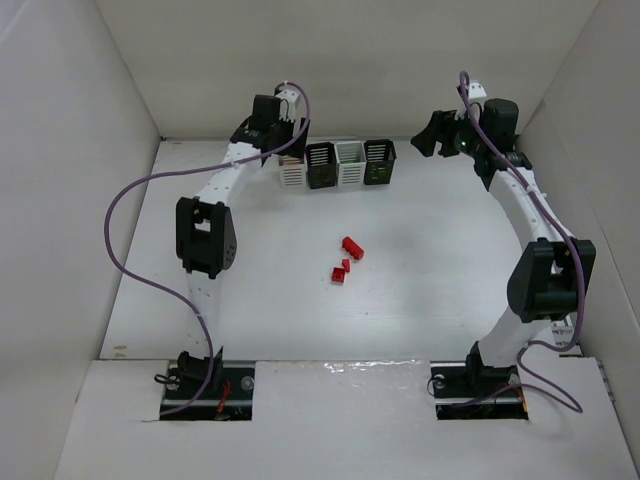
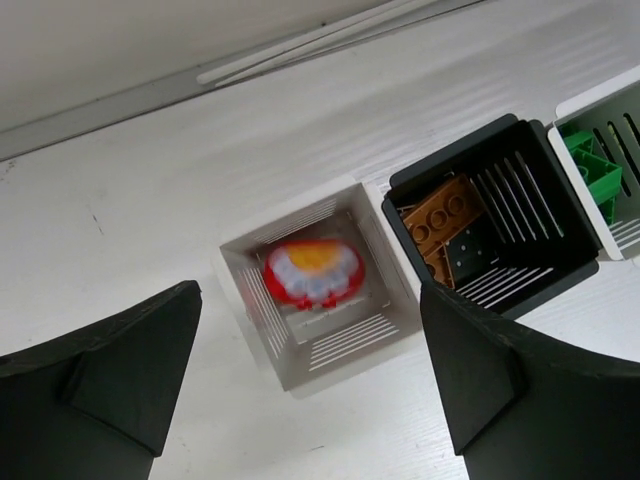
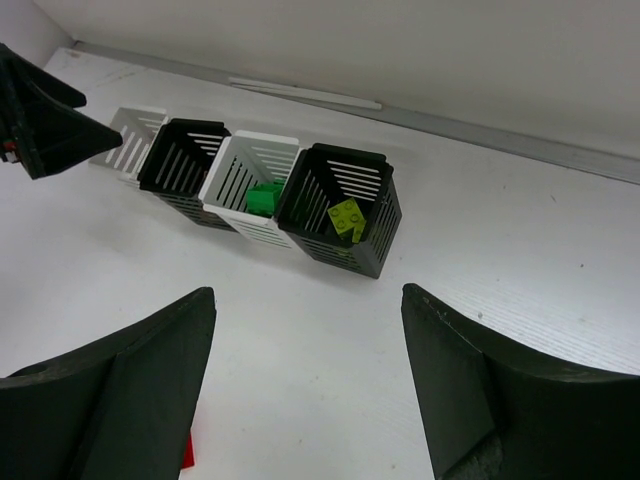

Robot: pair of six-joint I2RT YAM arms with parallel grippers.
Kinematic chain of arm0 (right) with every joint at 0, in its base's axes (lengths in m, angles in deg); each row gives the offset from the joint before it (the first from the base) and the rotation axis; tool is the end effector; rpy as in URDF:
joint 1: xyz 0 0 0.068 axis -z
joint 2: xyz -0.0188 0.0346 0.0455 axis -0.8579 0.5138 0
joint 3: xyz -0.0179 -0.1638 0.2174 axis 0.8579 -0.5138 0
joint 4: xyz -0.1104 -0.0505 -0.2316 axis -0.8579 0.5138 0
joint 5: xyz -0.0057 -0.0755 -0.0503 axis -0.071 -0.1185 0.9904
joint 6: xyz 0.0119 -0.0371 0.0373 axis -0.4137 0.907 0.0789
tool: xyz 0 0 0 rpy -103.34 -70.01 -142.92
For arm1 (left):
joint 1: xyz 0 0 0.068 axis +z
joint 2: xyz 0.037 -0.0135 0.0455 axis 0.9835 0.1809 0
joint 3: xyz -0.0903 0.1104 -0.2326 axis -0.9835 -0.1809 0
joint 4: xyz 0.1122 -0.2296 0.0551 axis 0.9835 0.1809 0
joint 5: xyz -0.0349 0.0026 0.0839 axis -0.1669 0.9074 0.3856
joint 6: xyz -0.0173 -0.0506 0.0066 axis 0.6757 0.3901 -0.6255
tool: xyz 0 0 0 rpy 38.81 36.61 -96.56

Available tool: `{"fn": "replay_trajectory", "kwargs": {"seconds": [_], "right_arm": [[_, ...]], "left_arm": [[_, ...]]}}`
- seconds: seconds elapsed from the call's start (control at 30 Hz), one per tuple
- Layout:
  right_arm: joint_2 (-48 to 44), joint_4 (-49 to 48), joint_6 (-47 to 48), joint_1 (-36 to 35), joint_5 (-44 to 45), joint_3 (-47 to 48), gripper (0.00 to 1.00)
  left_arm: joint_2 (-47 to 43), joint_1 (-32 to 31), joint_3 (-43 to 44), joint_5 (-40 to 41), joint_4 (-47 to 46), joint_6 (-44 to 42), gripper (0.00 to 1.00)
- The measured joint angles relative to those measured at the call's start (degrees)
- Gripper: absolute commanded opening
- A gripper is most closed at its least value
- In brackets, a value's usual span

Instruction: Sort the legos into containers by color

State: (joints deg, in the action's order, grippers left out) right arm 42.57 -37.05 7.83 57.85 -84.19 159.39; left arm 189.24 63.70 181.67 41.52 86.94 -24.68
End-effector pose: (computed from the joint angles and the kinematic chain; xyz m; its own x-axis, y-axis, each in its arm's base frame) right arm 0.4081 0.0260 0.3572 -0.3537 0.0706 -0.9327 -0.4496 0.8615 0.2357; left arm 0.5080 -0.1482 0.2953 -0.4104 0.1970 -0.8904 0.3917 0.9198 0.0230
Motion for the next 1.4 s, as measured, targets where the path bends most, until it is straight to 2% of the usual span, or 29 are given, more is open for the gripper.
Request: {"fn": "replay_trajectory", "kwargs": {"seconds": [0.13, 0.23, 0.37, 0.5, 0.63, 0.77, 0.9, 1.13, 1.3, 1.4], "right_arm": [[0.0, 0.0, 0.4, 0.0, 0.1, 0.0, 0.80], [0.0, 0.0, 1.9, -0.4, -0.2, 0.0, 0.76], [0.0, 3.5, 8.5, -2.9, -2.5, 0.1, 0.71], [0.0, 14.1, 19.8, -10.3, -3.7, -0.2, 0.64], [0.7, 22.1, 25.4, -20.2, -4.0, -2.5, 0.66], [1.6, 26.0, 24.2, -27.0, -1.6, -6.5, 0.66], [3.9, 26.6, 19.0, -30.8, 4.0, -7.9, 0.68], [9.2, 26.4, 11.5, -32.7, 14.1, -7.8, 0.72], [11.8, 26.4, 8.5, -32.7, 19.4, -6.7, 0.72], [12.5, 26.5, 7.8, -32.7, 20.9, -6.2, 0.68]], "left_arm": [[0.2, 0.0, 1.0, 0.0, -0.2, -0.2, 0.92], [0.2, 0.0, 1.7, 0.4, -1.0, -0.2, 0.92], [-1.2, 0.1, 1.9, 1.8, -2.8, 0.3, 1.00], [-7.8, 1.0, -1.1, 4.0, -5.4, 2.6, 1.00], [-19.3, 4.7, -6.8, 4.6, -7.5, 6.1, 1.00], [-29.2, 10.4, -12.1, 5.6, -8.9, 8.0, 1.00], [-33.6, 13.4, -17.6, 7.6, -8.7, 7.9, 1.00], [-33.8, 13.6, -26.5, 8.5, -4.9, 7.6, 1.00], [-33.8, 13.6, -26.9, 8.8, -4.4, 7.3, 1.00], [-33.7, 13.6, -26.9, 9.0, -4.5, 7.3, 1.00]]}}
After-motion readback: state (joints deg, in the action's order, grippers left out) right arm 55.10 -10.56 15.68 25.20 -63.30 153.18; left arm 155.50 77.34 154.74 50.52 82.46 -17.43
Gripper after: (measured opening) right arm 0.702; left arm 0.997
